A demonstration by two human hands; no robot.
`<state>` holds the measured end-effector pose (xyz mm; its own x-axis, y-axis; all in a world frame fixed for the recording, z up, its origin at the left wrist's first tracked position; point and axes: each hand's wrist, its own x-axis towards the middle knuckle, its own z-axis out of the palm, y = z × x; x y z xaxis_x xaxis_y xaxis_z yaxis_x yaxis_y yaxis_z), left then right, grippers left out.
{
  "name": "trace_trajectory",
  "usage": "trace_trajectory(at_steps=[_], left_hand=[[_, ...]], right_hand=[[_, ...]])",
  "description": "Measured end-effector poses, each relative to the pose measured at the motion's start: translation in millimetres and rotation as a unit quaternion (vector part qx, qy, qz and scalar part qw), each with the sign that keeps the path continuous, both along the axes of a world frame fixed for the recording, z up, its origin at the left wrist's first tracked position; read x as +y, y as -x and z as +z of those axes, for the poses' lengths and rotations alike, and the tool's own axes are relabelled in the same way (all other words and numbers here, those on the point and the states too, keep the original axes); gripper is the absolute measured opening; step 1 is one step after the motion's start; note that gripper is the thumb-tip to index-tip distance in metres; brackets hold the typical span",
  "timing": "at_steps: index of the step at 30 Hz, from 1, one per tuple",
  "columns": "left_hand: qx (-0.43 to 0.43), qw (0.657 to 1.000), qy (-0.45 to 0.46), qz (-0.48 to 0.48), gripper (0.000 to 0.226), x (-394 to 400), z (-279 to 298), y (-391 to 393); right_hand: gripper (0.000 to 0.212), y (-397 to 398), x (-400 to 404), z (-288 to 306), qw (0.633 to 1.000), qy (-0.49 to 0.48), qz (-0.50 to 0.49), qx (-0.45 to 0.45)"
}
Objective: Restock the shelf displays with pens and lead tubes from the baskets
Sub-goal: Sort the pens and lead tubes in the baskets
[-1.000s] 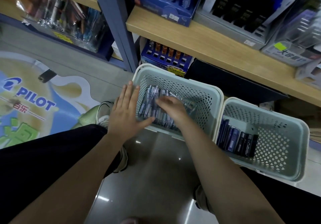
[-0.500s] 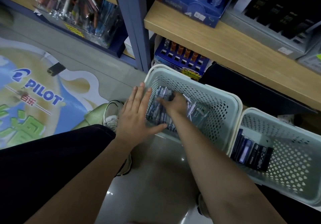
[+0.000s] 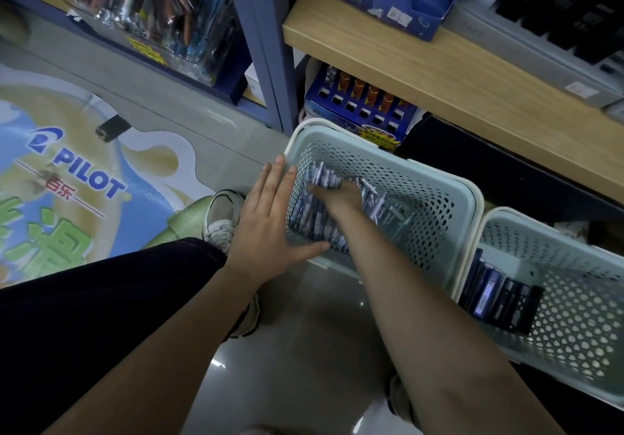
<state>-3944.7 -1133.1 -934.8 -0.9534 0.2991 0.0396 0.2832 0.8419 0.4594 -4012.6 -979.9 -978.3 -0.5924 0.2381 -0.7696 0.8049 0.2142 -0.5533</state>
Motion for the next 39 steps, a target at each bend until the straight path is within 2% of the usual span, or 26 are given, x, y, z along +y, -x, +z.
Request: trace_trajectory(at_steps=[3,7,12,19,22,24,26,27,29,31,33,35,39], left_hand=[[-0.002,1.000,-0.001,0.002,0.118,0.2,0.5,-0.2],[0.000,1.000,0.002,0.003,0.118,0.6,-0.2,-0.3],[-0.002,1.000,0.001,0.001,0.117,0.7,-0.6,-0.4],[-0.014,1.000,0.008,0.004,0.118,2.0,2.2,-0.5],[-0.050,0.997,0.032,0.039,0.121,6.3,10.7,-0.4],[-0.043,0.997,0.034,0.048,0.122,16.5,21.2,-2.0],[-0.035,0.999,-0.005,0.027,0.119,35.8,32.5,-3.2],[-0.064,0.997,-0.051,0.017,0.115,48.4,36.2,-3.4],[-0.203,0.961,-0.189,0.012,0.101,77.1,50.8,-2.5],[-0.327,0.896,-0.300,0.013,0.078,103.2,65.4,-1.2],[-0.399,0.841,-0.366,0.016,0.053,122.7,78.6,-3.2],[-0.442,0.812,-0.382,0.016,0.042,137.5,88.9,-9.0],[-0.482,0.801,-0.355,-0.004,0.015,158.2,101.8,-22.3]], right_hand=[[0.049,-2.7,-2.3,-2.7,1.000,0.021,-0.010,0.005],[0.053,-4.3,4.8,-4.4,0.998,0.062,-0.006,0.012],[0.018,-8.8,15.1,-5.0,0.992,0.124,-0.016,0.018],[0.030,-19.3,31.6,23.9,0.975,0.214,-0.026,0.054],[0.017,-28.1,49.0,50.8,0.965,0.246,-0.020,0.087],[0.014,-35.3,61.8,72.6,0.953,0.278,-0.038,0.113],[0.014,-43.5,73.2,93.5,0.939,0.306,-0.071,0.136],[0.014,-47.9,78.5,102.9,0.932,0.319,-0.092,0.147],[0.013,-57.6,88.7,120.4,0.916,0.341,-0.130,0.169],[0.014,-68.9,99.4,135.0,0.906,0.349,-0.155,0.184],[0.015,-81.8,111.3,145.9,0.901,0.348,-0.167,0.197],[0.016,-95.4,123.4,154.1,0.897,0.351,-0.181,0.199],[0.012,-116.7,141.5,158.5,0.899,0.337,-0.193,0.200]])
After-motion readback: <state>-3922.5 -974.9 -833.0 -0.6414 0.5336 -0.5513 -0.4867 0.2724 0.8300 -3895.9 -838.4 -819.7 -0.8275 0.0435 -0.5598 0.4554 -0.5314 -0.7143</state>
